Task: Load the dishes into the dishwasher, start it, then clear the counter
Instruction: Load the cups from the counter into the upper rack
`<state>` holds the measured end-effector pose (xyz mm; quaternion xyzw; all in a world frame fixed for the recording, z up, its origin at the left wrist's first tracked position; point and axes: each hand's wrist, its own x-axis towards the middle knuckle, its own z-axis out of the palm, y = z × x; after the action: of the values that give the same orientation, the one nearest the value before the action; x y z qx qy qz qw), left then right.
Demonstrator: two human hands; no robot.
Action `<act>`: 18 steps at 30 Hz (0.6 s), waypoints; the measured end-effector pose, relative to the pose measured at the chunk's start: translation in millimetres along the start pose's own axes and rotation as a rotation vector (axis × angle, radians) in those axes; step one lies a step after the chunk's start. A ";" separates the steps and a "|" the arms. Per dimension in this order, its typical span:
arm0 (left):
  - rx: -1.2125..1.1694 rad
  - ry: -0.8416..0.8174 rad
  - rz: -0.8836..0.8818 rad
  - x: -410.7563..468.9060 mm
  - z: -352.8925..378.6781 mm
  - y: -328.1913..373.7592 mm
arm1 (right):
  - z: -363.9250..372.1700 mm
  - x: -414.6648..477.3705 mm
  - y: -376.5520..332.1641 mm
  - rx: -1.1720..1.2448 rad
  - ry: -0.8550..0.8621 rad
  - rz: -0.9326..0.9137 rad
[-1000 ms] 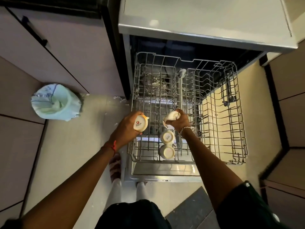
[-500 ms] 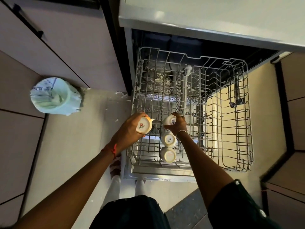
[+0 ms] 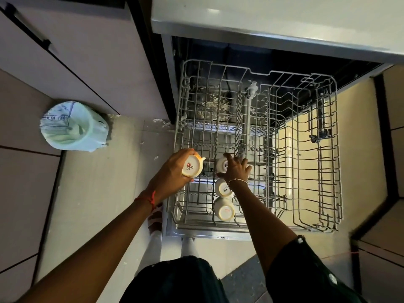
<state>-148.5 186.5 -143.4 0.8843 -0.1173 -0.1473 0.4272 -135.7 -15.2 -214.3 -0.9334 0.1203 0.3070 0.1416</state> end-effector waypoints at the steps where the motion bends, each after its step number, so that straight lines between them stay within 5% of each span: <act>1: -0.001 0.005 0.000 1.0 -0.5 0.2 | -0.3 1.1 0.0 -0.003 0.000 -0.001; 6: -0.007 0.015 -0.001 3.5 0.3 0.4 | -2.0 4.0 7.0 0.106 -0.042 0.014; 11: 0.010 -0.007 0.014 6.9 3.1 -1.5 | -5.9 -1.5 5.6 0.301 0.144 -0.020; 18: -0.038 0.026 -0.035 14.3 4.1 5.8 | -30.0 -23.0 -12.8 0.630 0.136 -0.453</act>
<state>-137.2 175.3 -143.5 0.8798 -0.0933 -0.1455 0.4428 -133.5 -10.3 -174.8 -0.8653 0.0087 0.1533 0.4771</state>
